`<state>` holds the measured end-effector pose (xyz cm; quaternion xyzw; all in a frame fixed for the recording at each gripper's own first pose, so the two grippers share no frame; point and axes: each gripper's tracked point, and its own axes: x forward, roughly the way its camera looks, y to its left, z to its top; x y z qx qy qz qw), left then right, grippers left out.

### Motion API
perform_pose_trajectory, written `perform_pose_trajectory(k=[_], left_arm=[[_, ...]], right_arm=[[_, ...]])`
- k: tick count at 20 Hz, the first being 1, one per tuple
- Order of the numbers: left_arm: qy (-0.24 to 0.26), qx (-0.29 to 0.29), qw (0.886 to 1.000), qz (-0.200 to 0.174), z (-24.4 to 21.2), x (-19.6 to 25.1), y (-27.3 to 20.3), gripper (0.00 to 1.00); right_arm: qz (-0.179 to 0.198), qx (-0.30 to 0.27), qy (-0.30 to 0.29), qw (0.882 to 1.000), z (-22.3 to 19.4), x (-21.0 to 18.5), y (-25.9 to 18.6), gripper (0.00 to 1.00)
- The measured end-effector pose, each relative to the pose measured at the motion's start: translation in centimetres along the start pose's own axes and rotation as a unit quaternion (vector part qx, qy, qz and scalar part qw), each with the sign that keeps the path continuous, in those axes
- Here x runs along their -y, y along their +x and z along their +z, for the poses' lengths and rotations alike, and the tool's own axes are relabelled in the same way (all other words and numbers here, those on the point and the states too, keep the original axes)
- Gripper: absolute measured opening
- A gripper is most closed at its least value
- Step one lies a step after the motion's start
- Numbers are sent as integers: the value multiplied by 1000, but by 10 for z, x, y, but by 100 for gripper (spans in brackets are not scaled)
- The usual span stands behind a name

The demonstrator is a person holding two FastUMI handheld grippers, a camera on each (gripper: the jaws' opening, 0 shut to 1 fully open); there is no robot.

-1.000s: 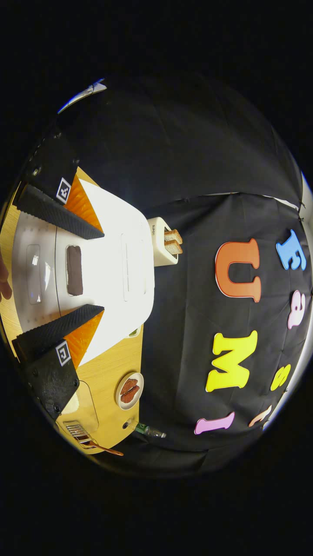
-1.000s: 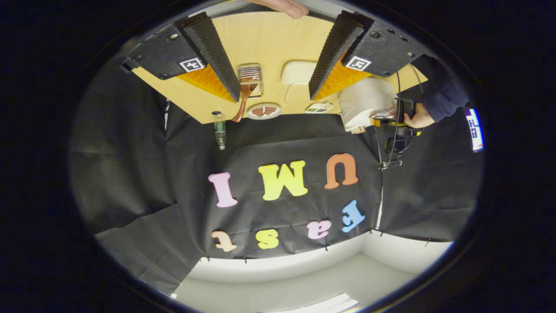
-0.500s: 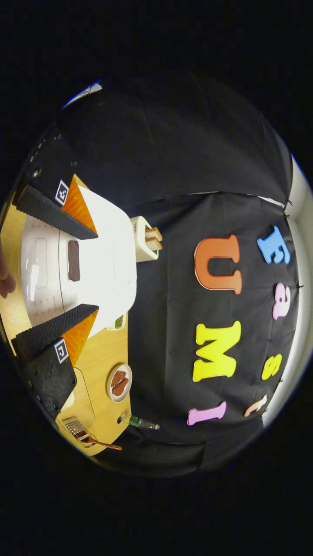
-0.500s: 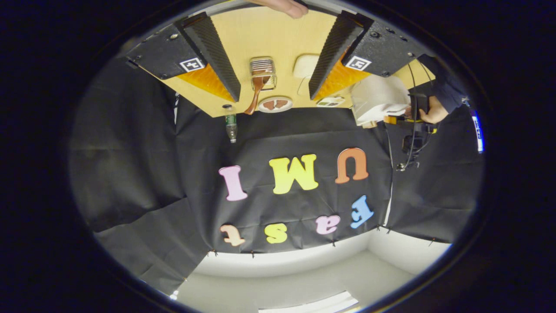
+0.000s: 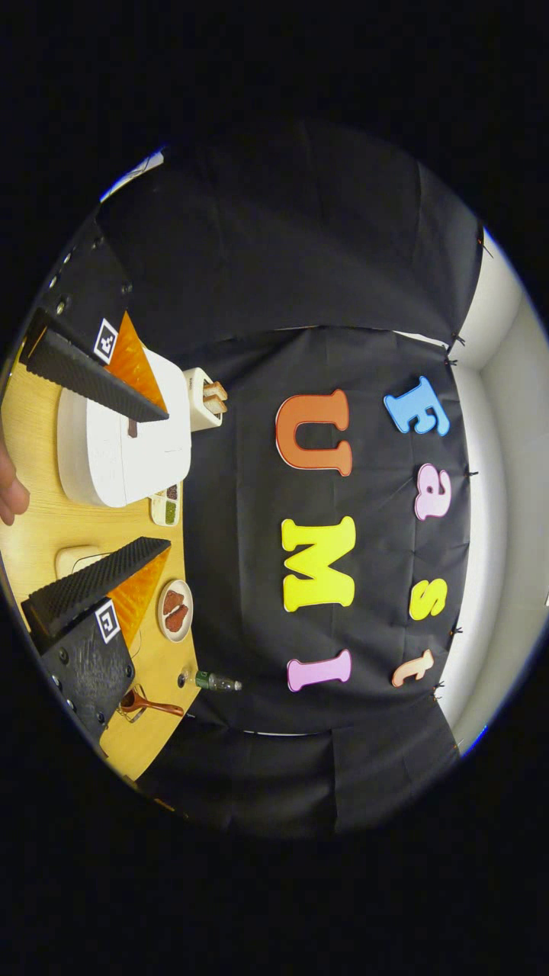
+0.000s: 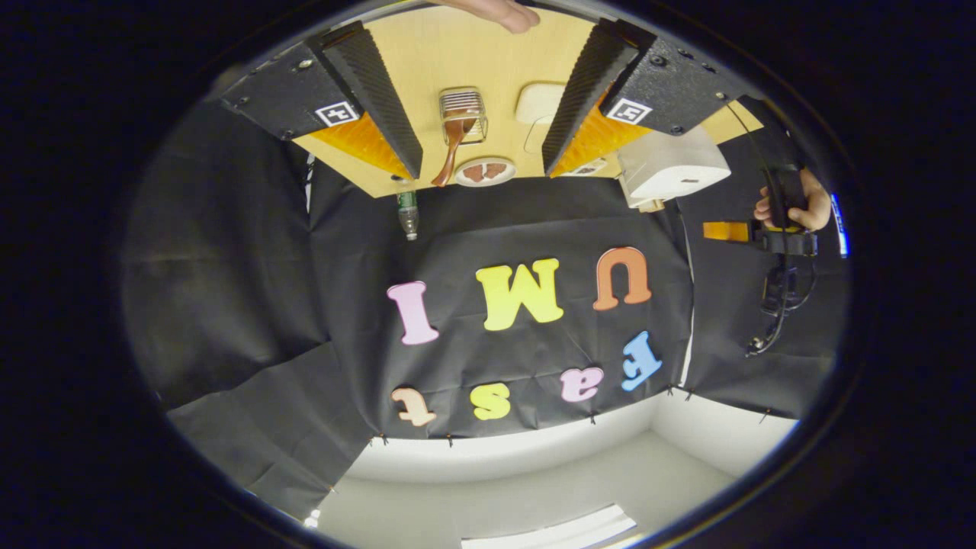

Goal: Close the left gripper, press the button to open the rice cooker; take a wooden spoon from the chopstick holder with the right hand, scoop a spoonful of rice and pour it into the rice cooker, then put the wooden spoon back into the chopstick holder.

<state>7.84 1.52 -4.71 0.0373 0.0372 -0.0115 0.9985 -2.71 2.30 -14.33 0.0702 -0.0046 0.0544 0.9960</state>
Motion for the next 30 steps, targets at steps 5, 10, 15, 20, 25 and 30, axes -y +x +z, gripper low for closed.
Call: perform_pose_trajectory(k=[5, 10, 15, 20, 25, 30], left_arm=[[10, 51, 998, 24, 14, -1, -64, 96], [-20, 76, 997, 22, 22, -2, -119, 96], [-28, 96, 995, 23, 21, -5, -152, 97], [-18, 97, 995, 16, 16, 0, -163, 96], [-25, 93, 995, 7, 10, 6, -163, 96], [-33, 92, 995, 6, 7, 6, -165, 97]], right_arm=[[-8, 17, 1, 1000, 17, 4, -10, 100], [-25, 17, -12, 999, 32, 7, -18, 100], [-49, 4, -28, 998, 47, 9, -24, 98], [-46, 0, -31, 998, 65, 4, -33, 98], [-45, 13, -44, 998, 77, -2, -38, 99], [-48, 9, -47, 998, 81, -2, -38, 100]])
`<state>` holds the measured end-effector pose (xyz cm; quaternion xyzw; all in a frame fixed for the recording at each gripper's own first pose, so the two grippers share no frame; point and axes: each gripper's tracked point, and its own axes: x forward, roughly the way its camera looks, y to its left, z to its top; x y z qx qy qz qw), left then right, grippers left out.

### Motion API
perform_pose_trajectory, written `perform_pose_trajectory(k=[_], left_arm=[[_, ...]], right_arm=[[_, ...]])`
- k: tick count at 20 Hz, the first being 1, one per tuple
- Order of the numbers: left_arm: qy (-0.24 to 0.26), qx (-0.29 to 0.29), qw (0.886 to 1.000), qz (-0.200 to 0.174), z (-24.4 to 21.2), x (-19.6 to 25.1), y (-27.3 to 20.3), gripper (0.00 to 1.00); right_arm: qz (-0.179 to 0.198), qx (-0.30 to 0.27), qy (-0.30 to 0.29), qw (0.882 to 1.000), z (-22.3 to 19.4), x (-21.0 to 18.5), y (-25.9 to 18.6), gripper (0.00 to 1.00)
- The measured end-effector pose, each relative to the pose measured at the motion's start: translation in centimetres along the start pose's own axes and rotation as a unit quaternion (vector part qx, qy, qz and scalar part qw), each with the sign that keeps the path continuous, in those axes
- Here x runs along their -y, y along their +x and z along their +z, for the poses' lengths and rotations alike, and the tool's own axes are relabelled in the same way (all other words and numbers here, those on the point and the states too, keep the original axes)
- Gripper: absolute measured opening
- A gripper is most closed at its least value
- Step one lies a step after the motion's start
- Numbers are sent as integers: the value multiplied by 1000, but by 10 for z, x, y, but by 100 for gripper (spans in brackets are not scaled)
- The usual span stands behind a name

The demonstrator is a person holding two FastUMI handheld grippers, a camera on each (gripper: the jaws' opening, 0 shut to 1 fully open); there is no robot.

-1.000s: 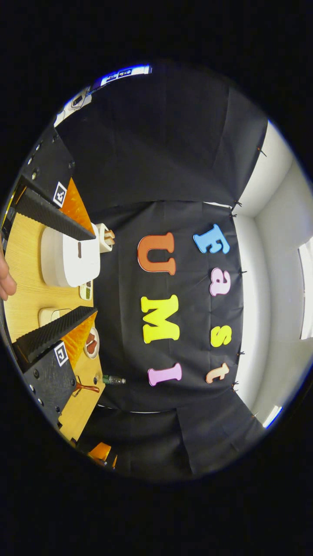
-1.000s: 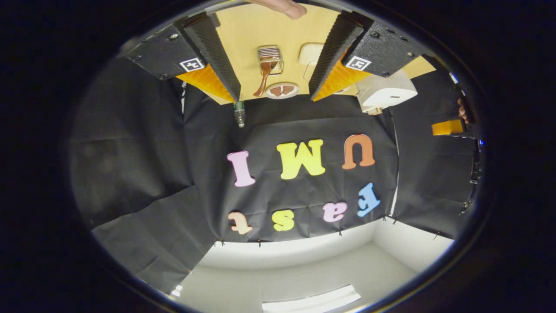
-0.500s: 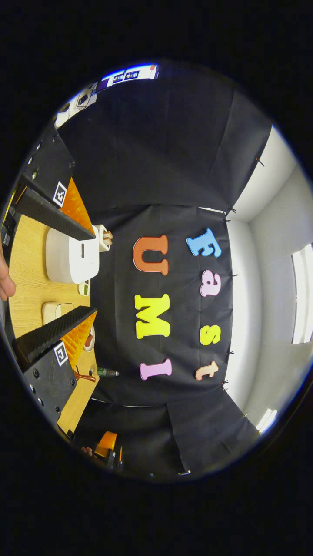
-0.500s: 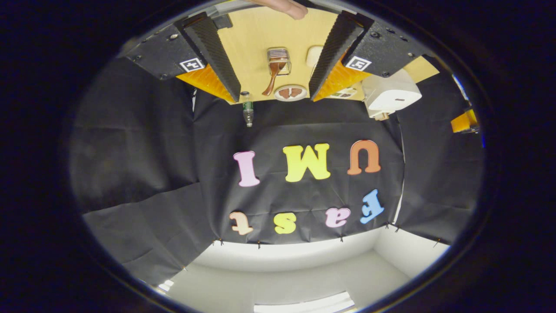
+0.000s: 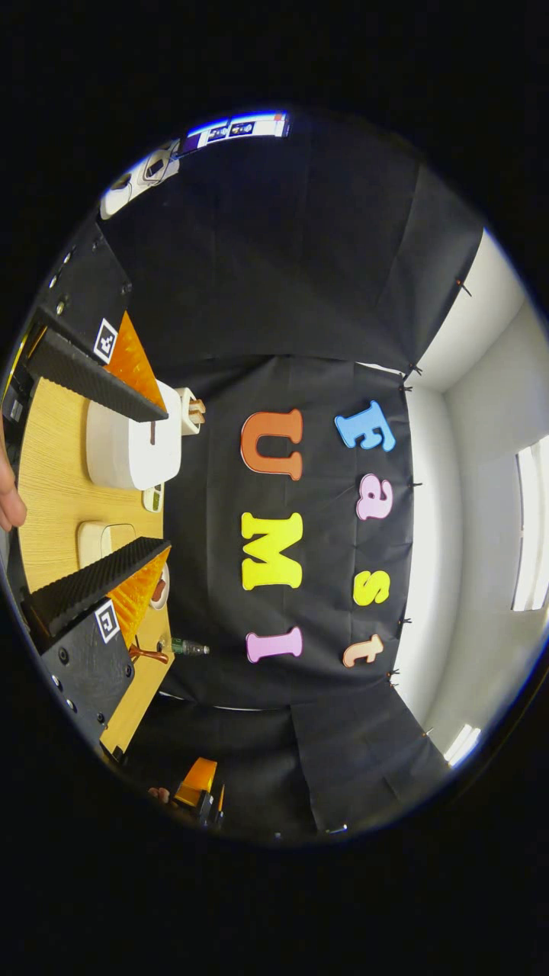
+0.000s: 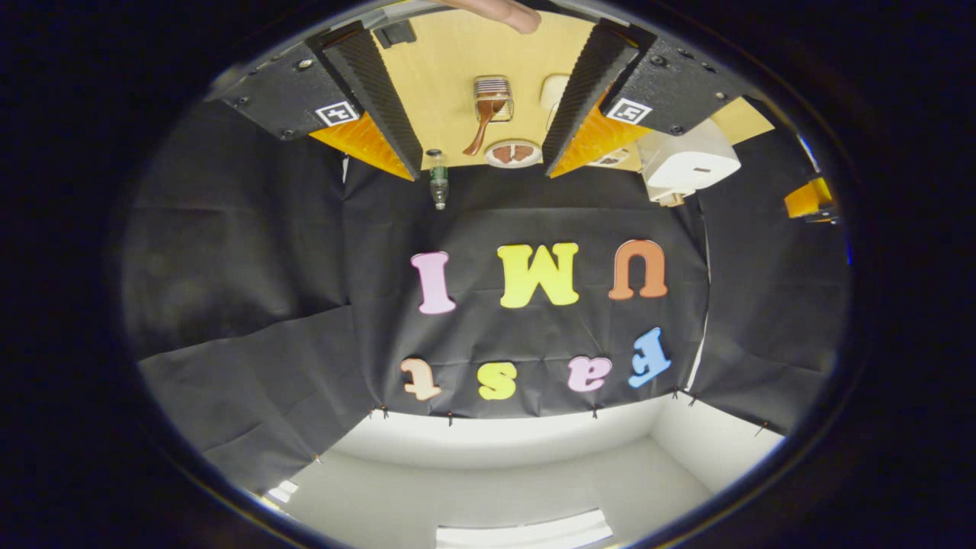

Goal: Close the left gripper, press the button to open the rice cooker; take a wooden spoon from the chopstick holder with the right hand, scoop a spoonful of rice and pour it into the rice cooker, then put the wooden spoon back into the chopstick holder.

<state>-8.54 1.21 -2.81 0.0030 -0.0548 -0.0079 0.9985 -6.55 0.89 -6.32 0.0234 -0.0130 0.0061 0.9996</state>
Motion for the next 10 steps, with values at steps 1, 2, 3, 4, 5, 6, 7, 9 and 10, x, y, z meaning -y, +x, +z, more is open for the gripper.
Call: perform_pose_trajectory(k=[1, 2, 3, 4, 5, 6, 7, 9, 10], left_arm=[[1, 1, 1000, -2, -1, 0, 0, 96], [2, 1, 1000, -2, -2, 0, 1, 96], [1, 0, 1000, -5, -3, 2, 1, 96], [-1, 0, 1000, -8, -4, 3, 1, 96], [-4, 2, 1000, -10, -4, 3, 0, 96], [-7, 5, 1000, -9, -4, 2, -1, 96], [-9, 7, 1000, -11, -4, 2, -3, 96], [-12, 8, 1000, -12, -7, 1, -5, 96], [-12, 7, 1000, -13, -10, 0, -6, 97]], right_arm=[[1, 1, 0, 1000, 0, 0, 0, 100], [1, -1, 1, 1000, -1, 0, 0, 100], [2, -3, 5, 1000, -2, 1, 0, 98], [3, -4, 6, 1000, -2, 0, -1, 100], [2, -4, 6, 1000, -2, 1, -2, 100], [2, -2, 5, 1000, -2, 3, -4, 100], [0, 1, 5, 1000, -1, 4, -6, 100], [-1, 6, 9, 1000, -4, 3, -10, 100], [2, 3, 9, 1000, -7, 2, -12, 100]])
